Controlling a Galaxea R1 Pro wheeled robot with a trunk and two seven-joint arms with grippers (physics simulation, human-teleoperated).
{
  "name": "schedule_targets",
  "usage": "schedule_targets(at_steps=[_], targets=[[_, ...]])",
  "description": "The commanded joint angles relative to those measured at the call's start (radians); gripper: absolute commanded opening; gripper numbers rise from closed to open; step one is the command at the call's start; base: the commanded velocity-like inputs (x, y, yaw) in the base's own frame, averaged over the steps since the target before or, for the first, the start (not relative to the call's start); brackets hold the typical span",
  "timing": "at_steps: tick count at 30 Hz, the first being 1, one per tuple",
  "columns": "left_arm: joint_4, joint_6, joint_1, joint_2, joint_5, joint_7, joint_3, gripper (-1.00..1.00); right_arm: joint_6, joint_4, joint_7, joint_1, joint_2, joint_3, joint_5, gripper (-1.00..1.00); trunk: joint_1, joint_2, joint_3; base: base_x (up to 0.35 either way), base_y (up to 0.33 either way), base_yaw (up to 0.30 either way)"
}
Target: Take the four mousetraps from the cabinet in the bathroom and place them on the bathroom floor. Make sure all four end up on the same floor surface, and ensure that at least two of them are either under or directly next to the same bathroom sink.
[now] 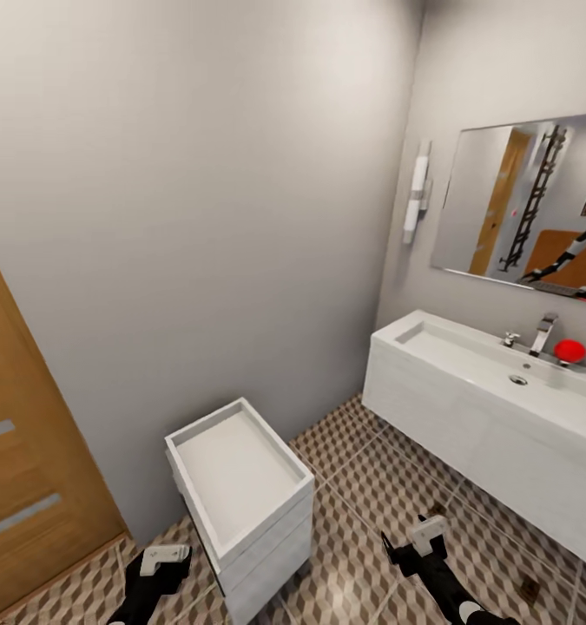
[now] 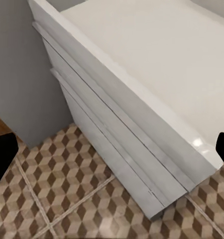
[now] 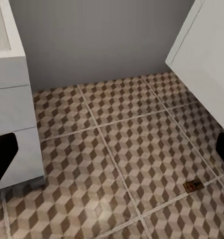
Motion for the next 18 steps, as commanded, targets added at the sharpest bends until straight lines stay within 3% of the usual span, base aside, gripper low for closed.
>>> schedule_targets(at_steps=[1,18], targets=[[0.004,-0.006,-0.002,-0.001,0.010,-0.003,-0.008,1.00,-0.003,0.000,0.003,-0.001,0.000,-0.004,0.004,1.00,0.001,-0.002,-0.002,0.000,0.000,0.287],[0.005,-0.006,-0.002,-0.001,0.010,-0.003,-0.008,1.00,-0.003,0.000,0.003,-0.001,0.000,-0.004,0.004,1.00,0.001,-0.002,0.006,0.000,0.000,0.287]])
